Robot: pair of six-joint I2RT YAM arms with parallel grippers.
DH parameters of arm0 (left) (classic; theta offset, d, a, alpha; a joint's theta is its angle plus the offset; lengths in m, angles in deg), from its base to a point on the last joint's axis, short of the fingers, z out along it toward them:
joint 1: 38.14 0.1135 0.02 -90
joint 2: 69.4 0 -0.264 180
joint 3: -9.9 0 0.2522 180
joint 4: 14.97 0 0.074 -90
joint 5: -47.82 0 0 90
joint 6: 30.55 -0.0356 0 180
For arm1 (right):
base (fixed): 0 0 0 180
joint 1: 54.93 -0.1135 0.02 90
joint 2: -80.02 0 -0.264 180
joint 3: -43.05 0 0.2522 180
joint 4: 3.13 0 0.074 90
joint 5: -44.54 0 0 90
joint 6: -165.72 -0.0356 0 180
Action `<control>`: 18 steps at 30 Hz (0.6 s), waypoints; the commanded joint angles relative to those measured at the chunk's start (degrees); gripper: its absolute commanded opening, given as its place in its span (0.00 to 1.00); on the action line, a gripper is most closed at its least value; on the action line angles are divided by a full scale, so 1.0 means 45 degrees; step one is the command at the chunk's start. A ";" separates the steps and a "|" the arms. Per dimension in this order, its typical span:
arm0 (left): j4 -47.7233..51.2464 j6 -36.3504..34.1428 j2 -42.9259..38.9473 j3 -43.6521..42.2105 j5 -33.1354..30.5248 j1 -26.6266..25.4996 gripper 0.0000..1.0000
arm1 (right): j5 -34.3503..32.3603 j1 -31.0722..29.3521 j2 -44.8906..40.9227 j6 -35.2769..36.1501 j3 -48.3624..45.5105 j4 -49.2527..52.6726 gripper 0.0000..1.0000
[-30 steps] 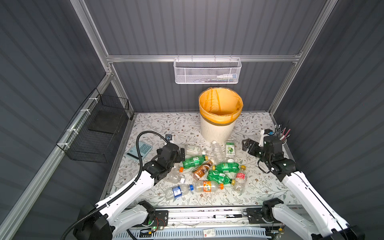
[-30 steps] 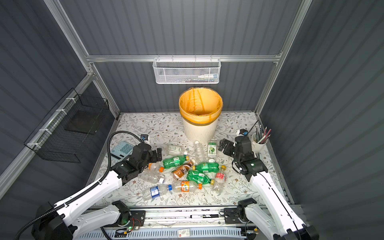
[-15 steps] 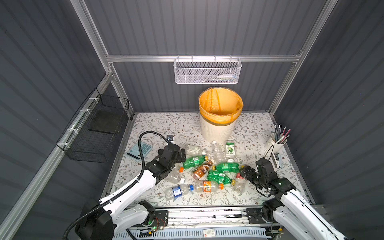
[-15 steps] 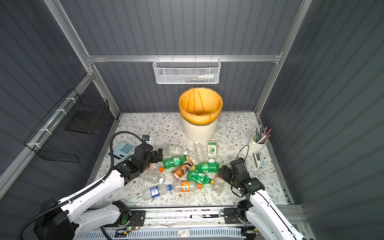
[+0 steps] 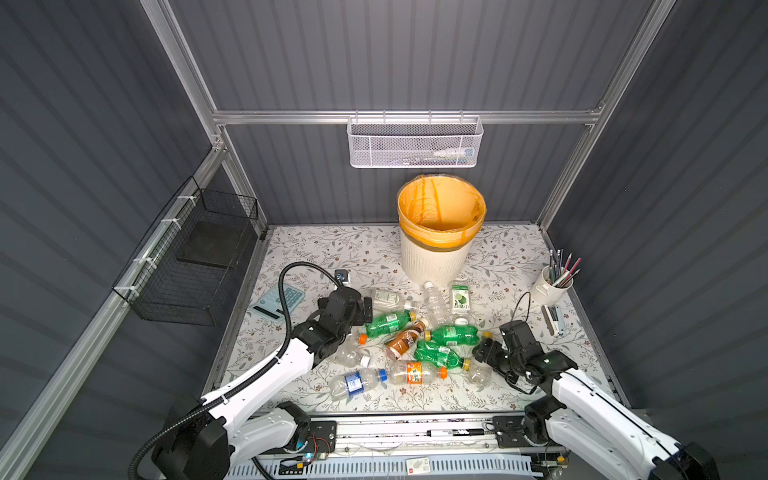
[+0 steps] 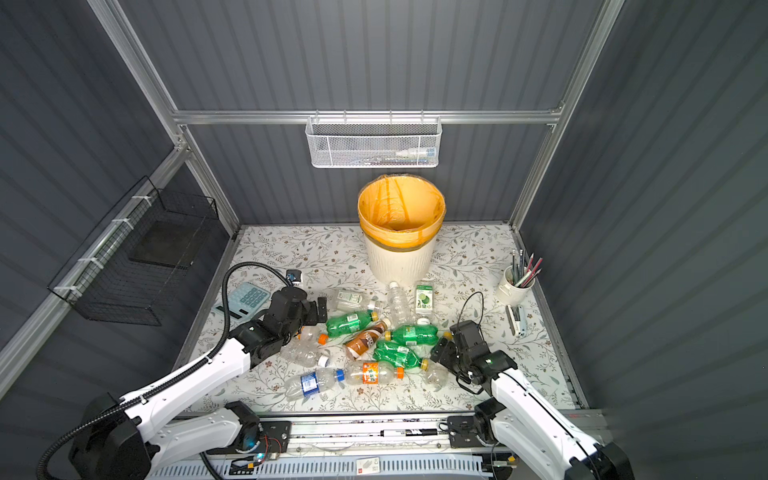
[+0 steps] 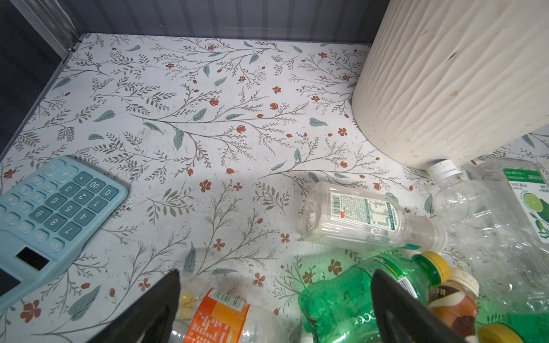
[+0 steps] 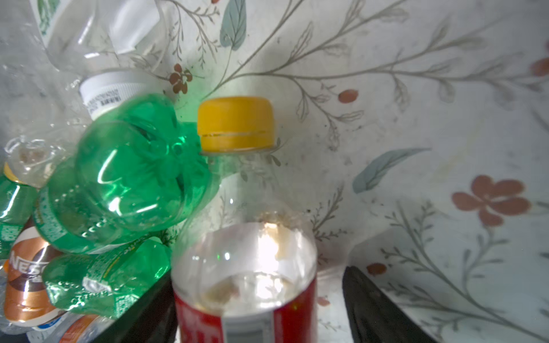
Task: Throw the plastic bottles in the bin
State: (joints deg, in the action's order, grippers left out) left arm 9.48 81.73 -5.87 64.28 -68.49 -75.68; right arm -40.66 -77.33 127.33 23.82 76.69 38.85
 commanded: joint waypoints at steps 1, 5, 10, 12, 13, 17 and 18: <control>-0.0022 -0.0146 0.0073 -0.0024 0.0103 0.0033 1.00 | -0.0213 -0.0041 0.0258 0.0171 -0.0101 -0.0184 0.77; 0.0018 -0.0147 0.0092 -0.0043 0.0084 0.0032 1.00 | -0.0570 -0.0043 0.0123 0.0233 -0.0086 -0.0257 0.65; -0.0014 -0.0147 0.0083 -0.0101 0.0041 0.0022 1.00 | -0.1028 -0.0009 -0.0435 0.0487 -0.0033 -0.0371 0.56; -0.0018 -0.0167 0.0119 -0.0120 0.0009 0.0022 1.00 | -0.1204 0.0094 -0.0745 0.0813 0.0271 -0.0252 0.55; -0.0023 -0.0161 0.0118 -0.0119 -0.0011 0.0039 1.00 | -0.1357 0.0166 -0.0904 0.1036 0.0531 -0.0077 0.54; -0.0126 -0.0167 0.0059 -0.0217 -0.0155 0.0040 1.00 | -0.2762 0.0802 -0.2010 0.2721 0.2701 0.0948 0.55; -0.0168 -0.0161 0.0043 -0.0256 -0.0200 0.0039 1.00 | -0.3150 0.1093 -0.2280 0.3246 0.3487 0.1092 0.55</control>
State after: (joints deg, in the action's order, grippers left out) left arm 9.46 81.71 -5.83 64.24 -68.38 -75.68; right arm -48.16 -74.46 120.38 30.96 83.97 42.29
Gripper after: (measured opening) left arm 0.998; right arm 0.595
